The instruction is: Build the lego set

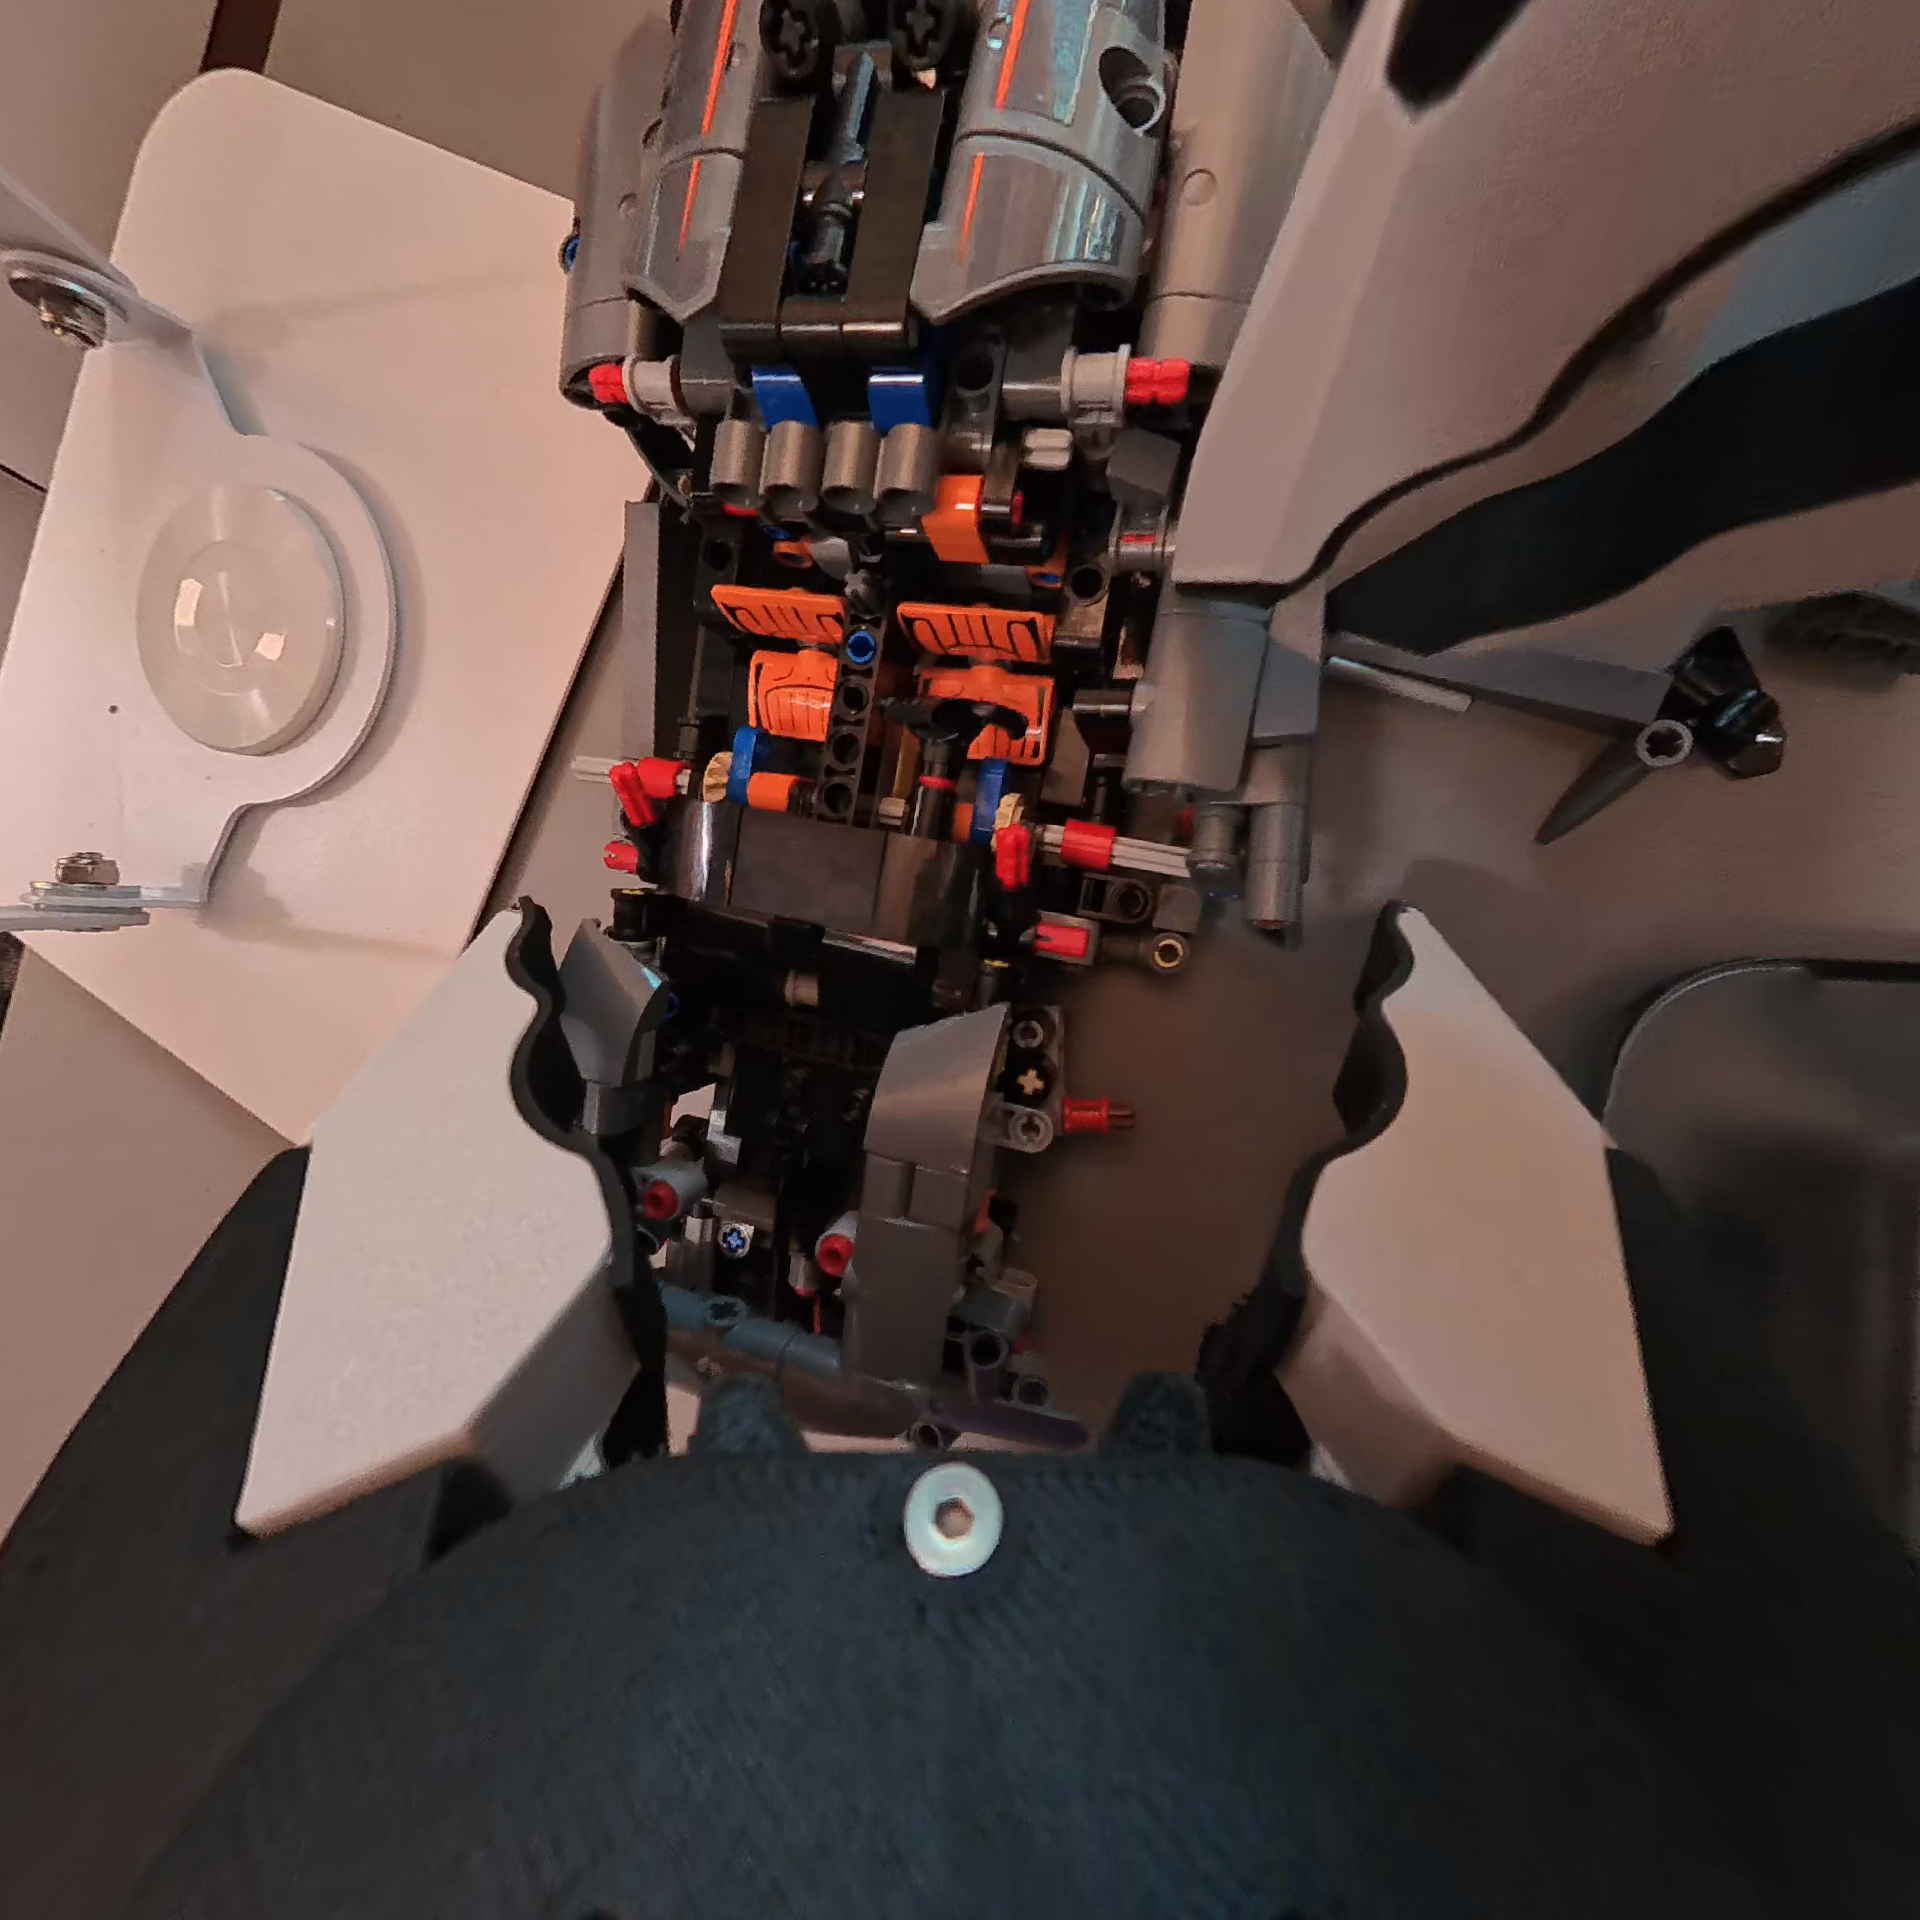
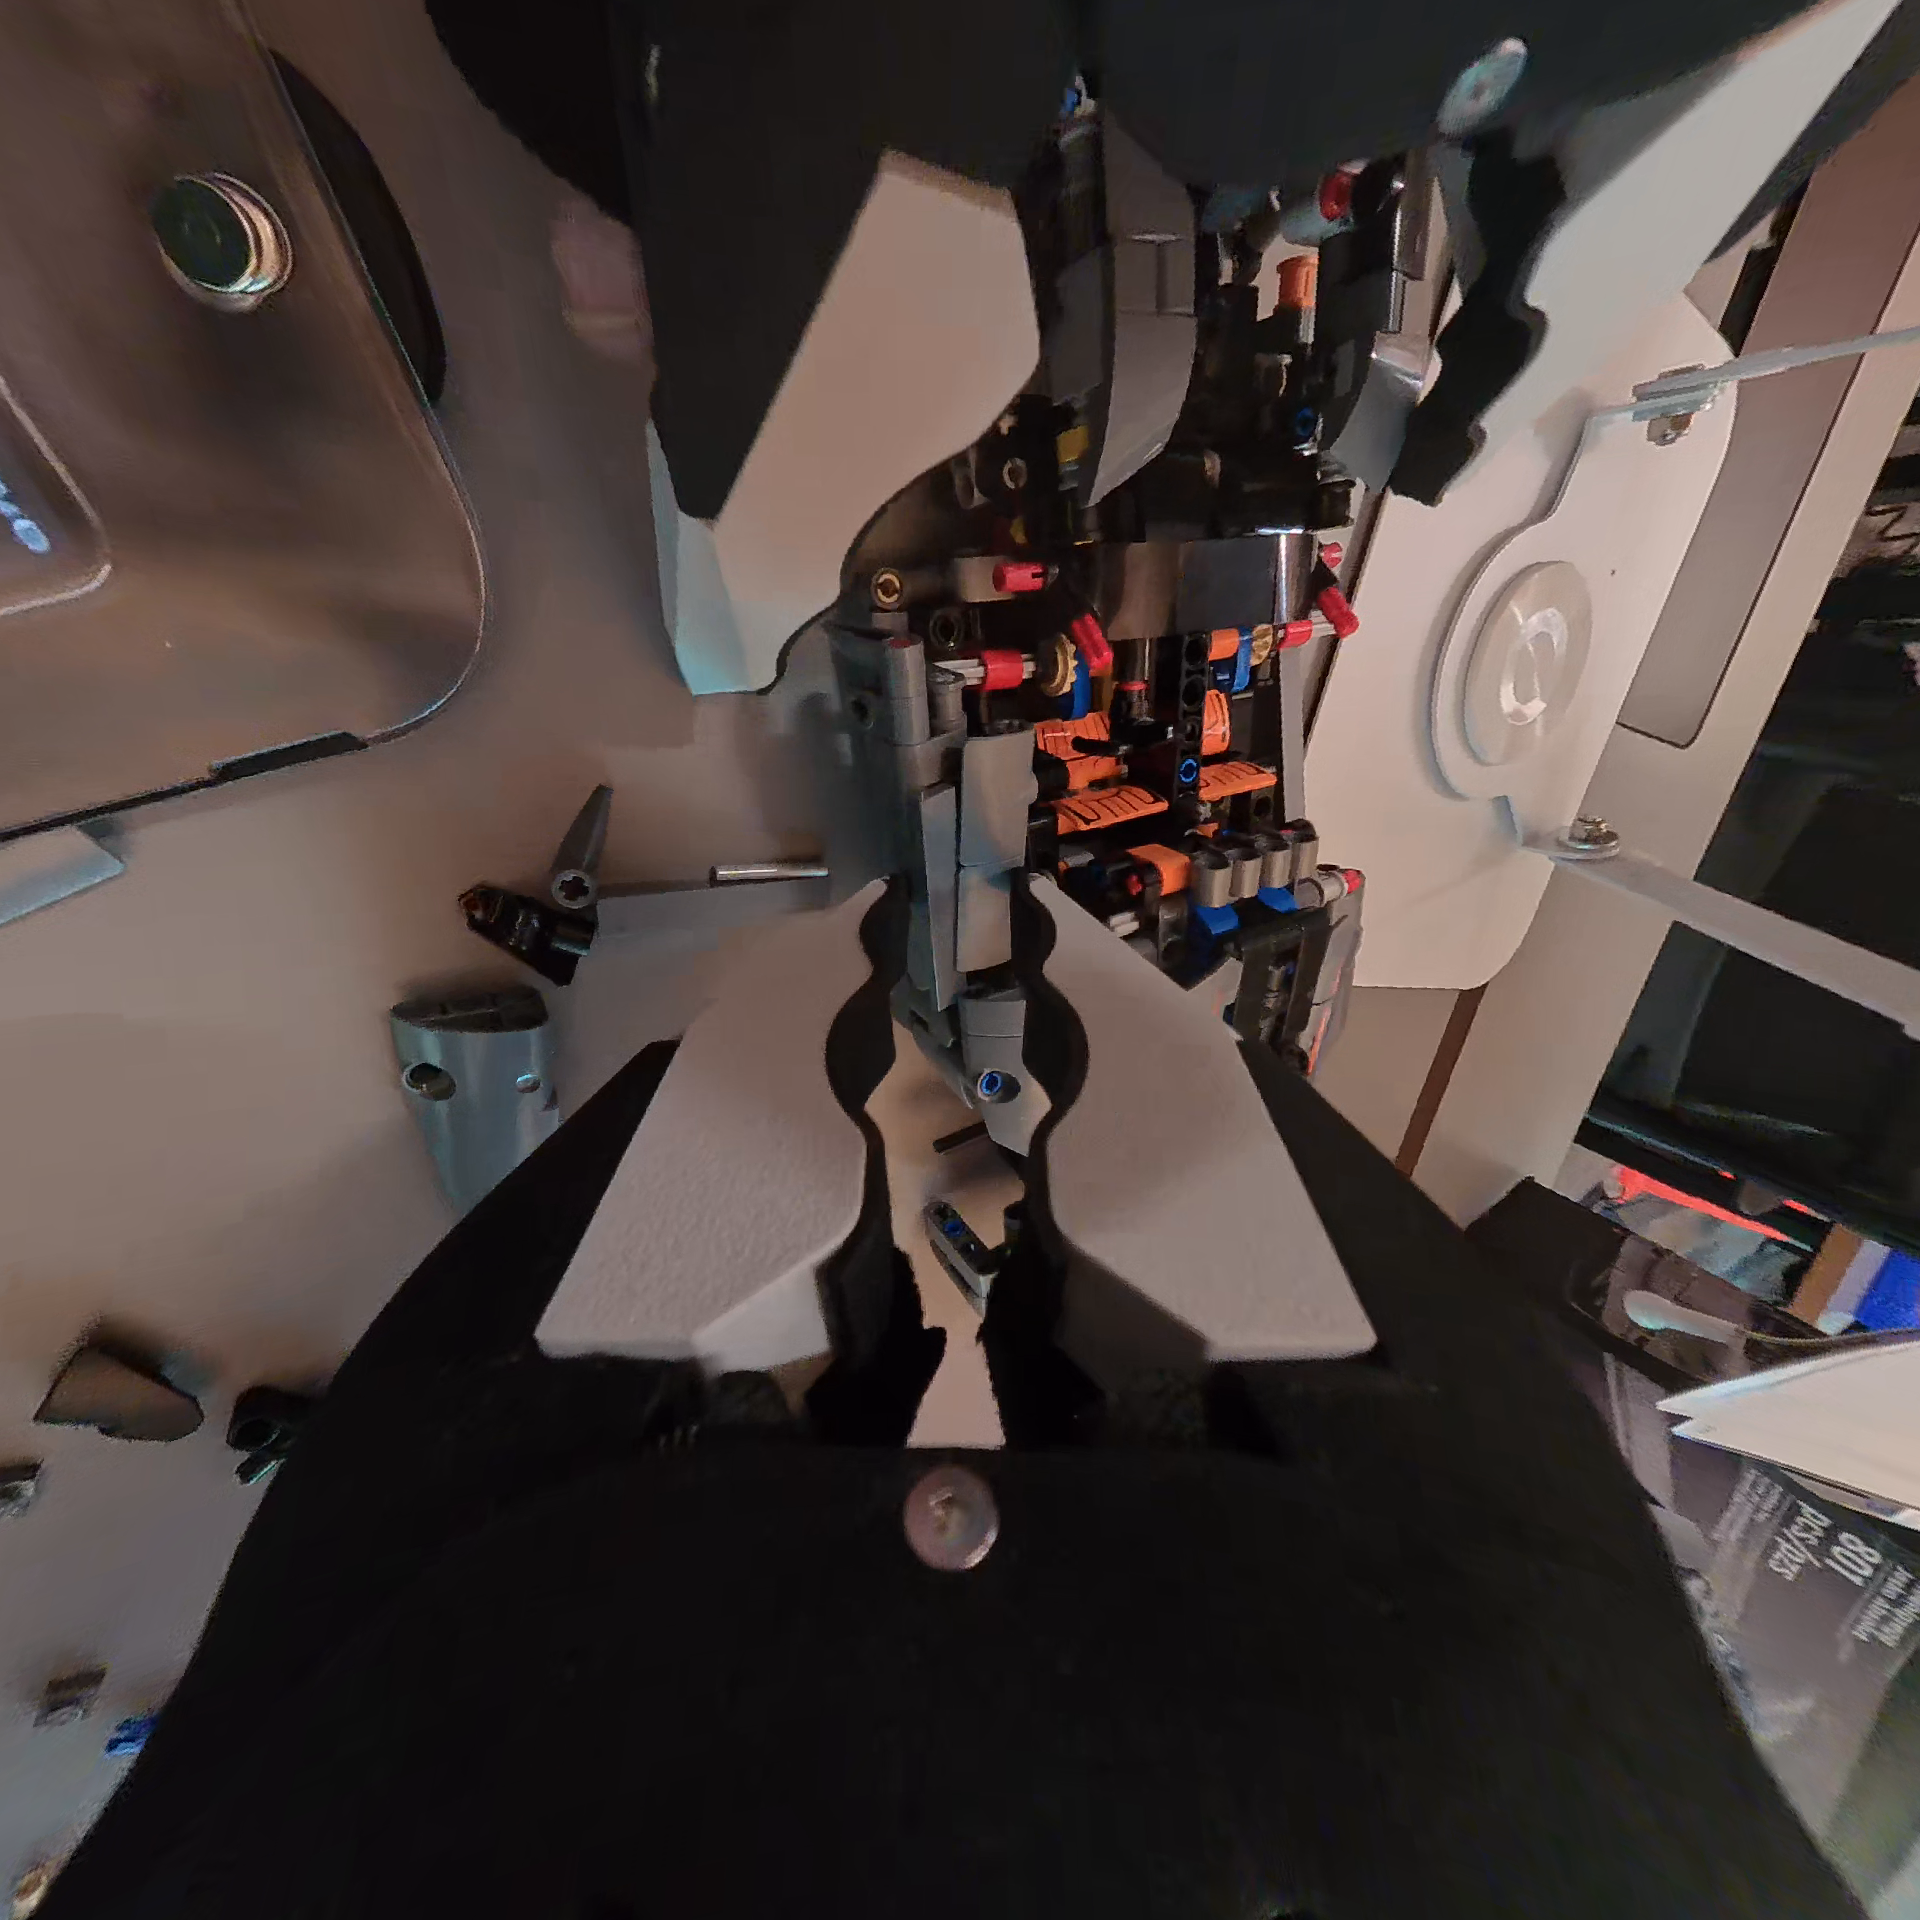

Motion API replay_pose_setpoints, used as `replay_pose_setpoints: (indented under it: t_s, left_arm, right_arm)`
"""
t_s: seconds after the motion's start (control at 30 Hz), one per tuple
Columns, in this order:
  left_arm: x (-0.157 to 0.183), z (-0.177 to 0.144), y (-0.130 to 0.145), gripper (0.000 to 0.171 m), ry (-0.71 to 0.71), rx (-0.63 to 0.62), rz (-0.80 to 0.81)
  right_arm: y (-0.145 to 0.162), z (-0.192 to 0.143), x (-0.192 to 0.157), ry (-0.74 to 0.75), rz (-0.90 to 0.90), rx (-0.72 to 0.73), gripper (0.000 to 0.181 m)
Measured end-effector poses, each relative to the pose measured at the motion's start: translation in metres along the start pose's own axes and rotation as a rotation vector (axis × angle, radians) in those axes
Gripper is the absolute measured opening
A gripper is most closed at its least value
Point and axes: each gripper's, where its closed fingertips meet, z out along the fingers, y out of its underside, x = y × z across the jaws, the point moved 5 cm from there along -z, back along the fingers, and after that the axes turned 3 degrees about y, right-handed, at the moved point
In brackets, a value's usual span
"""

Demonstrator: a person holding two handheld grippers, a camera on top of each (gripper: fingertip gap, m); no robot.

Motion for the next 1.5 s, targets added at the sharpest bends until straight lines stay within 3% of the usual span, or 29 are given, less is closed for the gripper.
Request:
replay_pose_setpoints:
  t_s: [0.2, 0.83, 1.13, 1.23, 1.5]
  left_arm:
    - [-0.005, -0.001, -0.001, 0.135, -0.027, 0.014, -0.018]
    - [-0.006, 0.001, 0.000, 0.132, -0.043, 0.008, -0.006]
    - [-0.006, 0.000, 0.000, 0.132, -0.041, 0.011, -0.005]
    - [-0.006, 0.001, 0.000, 0.132, -0.040, 0.012, -0.005]
    - [-0.006, 0.000, 0.000, 0.133, -0.029, 0.022, -0.007]
  right_arm:
    - [-0.001, 0.000, 0.000, 0.008, 0.007, -0.013, 0.018]
    - [0.001, -0.003, 0.006, -0.111, 0.132, 0.140, 0.020]
    - [-0.009, -0.005, 0.003, -0.056, 0.117, 0.170, 0.016]
    - [-0.013, -0.007, 0.001, -0.047, 0.101, 0.220, 0.003]
    - [-0.012, -0.005, 0.001, -0.018, 0.062, 0.219, 0.005]
